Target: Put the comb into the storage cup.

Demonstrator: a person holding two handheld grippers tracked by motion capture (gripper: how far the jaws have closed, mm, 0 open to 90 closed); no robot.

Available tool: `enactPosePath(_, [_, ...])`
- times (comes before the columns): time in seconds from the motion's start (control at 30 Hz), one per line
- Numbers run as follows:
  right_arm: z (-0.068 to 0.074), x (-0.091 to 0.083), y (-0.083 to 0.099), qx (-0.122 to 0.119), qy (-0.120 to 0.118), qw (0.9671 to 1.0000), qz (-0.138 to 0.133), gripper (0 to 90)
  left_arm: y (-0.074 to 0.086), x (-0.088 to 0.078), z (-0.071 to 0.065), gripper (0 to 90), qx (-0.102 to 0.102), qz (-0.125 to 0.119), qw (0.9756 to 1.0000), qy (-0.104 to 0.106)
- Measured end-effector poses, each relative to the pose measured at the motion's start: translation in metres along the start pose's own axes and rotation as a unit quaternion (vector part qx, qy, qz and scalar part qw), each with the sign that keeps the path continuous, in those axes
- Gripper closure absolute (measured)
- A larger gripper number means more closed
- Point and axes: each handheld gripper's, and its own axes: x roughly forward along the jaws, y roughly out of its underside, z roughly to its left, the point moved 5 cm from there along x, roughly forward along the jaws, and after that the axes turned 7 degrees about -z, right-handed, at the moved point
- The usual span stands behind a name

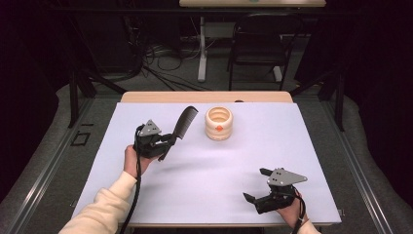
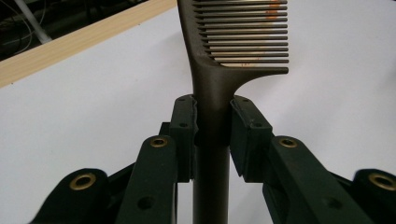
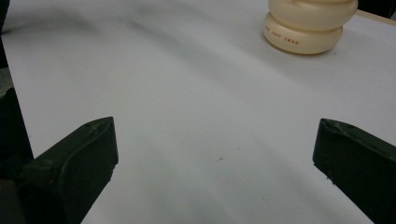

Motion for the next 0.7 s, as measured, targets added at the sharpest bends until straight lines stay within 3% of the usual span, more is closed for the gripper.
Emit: enactPosePath(0.7, [-0.001, 0.000, 0.000, 0.000, 0.000, 1.0000, 0.002, 0.0, -0.015, 0.018, 0.004, 72.2, -0.019, -0.022, 0.9995, -0.008])
